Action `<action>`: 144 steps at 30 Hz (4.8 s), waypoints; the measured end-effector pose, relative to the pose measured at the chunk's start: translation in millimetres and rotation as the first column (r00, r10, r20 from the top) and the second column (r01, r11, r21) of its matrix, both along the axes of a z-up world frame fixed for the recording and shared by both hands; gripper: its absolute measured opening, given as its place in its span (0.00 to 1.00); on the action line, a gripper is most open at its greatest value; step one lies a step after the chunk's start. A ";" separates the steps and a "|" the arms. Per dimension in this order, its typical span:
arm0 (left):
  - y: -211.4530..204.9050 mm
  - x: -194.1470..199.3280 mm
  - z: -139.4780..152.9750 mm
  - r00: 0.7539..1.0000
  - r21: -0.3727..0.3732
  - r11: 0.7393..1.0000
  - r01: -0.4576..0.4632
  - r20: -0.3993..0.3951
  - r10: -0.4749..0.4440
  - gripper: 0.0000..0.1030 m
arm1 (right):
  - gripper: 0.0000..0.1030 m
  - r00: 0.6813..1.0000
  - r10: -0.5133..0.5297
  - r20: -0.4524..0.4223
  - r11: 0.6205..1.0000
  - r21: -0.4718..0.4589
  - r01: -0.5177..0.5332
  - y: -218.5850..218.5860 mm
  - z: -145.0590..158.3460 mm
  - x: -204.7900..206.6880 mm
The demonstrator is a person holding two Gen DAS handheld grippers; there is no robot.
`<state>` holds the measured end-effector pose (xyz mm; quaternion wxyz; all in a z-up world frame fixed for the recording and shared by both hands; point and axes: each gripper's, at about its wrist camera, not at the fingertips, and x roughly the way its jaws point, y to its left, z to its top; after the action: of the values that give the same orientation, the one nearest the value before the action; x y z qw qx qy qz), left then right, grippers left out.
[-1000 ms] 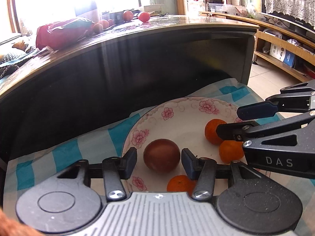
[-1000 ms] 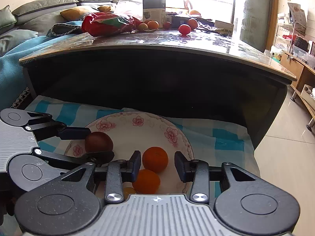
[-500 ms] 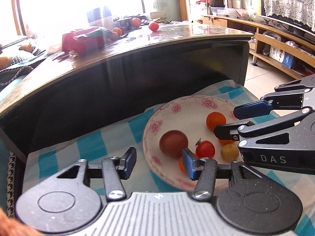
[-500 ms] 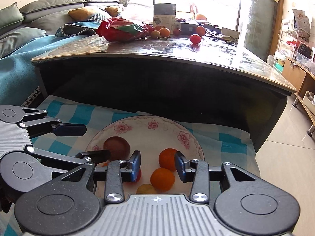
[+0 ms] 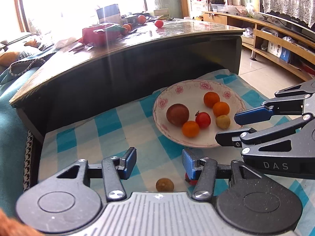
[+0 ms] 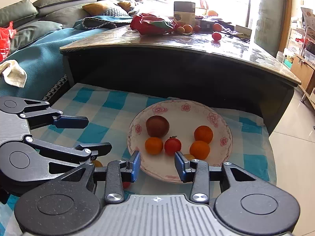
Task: Organize fruits
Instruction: 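Withdraw the left tool toward the brown kiwi while the right tool reaches the red tomato, then grasp the brown kiwi with the left gripper while the right gripper grasps the red tomato, then carry the kiwi and tomato over the flowered plate with both grippers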
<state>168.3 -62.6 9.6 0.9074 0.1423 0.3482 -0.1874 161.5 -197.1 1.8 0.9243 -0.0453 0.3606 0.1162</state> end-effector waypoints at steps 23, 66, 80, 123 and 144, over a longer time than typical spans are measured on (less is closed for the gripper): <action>25.1 -3.5 -26.9 0.996 0.025 1.000 -0.011 -0.084 0.014 0.59 | 0.33 0.997 0.033 -0.064 0.999 0.012 -0.033 15.4 -22.5 -11.1; 22.2 19.5 -64.5 0.990 -0.069 0.997 0.047 -0.129 -0.056 0.52 | 0.21 0.974 0.084 -0.208 0.996 0.025 -0.081 0.2 -41.9 -20.1; 5.4 -1.2 -54.4 0.986 -0.053 0.996 0.077 -0.141 -0.083 0.33 | 0.21 0.976 0.033 -0.216 0.999 -0.013 -0.036 -17.6 -33.2 -41.6; -21.6 -43.6 -43.9 0.985 -0.033 0.993 0.117 -0.126 -0.120 0.34 | 0.21 0.986 0.032 -0.163 0.993 -0.111 -0.051 -20.0 -43.5 -57.8; -38.1 6.1 -14.4 0.998 -0.061 0.996 0.066 0.012 -0.066 0.34 | 0.21 0.999 0.017 -0.034 0.991 -0.135 -0.022 -15.1 -12.8 -16.6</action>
<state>174.4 -100.6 -4.7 0.9064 0.1270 0.3328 -0.2271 144.8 -212.2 -11.0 0.9119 -0.1096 0.3824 0.1011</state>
